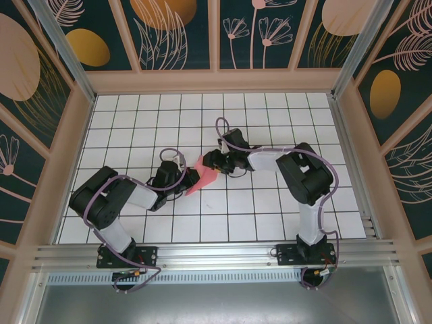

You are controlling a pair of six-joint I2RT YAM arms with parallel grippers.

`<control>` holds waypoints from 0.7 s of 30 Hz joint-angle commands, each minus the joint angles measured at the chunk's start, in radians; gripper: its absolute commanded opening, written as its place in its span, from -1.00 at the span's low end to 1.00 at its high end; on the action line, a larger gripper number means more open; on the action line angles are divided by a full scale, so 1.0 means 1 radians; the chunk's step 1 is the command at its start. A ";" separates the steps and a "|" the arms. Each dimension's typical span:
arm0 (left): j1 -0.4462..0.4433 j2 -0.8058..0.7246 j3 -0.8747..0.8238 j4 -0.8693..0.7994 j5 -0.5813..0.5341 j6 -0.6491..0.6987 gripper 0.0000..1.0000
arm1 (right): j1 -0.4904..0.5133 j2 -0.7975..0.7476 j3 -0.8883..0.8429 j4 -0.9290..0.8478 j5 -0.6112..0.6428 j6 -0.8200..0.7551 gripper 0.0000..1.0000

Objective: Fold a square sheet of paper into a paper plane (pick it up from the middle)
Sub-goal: Fourth fold the wing at the center of the table.

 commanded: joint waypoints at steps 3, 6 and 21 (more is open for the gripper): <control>0.010 0.013 -0.008 0.025 0.005 -0.027 -0.87 | 0.014 0.039 0.065 -0.079 0.057 -0.010 0.10; 0.011 0.012 -0.009 0.024 0.007 -0.028 -0.87 | 0.019 0.055 0.076 -0.108 0.091 -0.010 0.12; 0.025 -0.070 -0.028 -0.042 0.010 0.001 -0.41 | 0.046 0.134 0.127 -0.282 0.303 0.012 0.11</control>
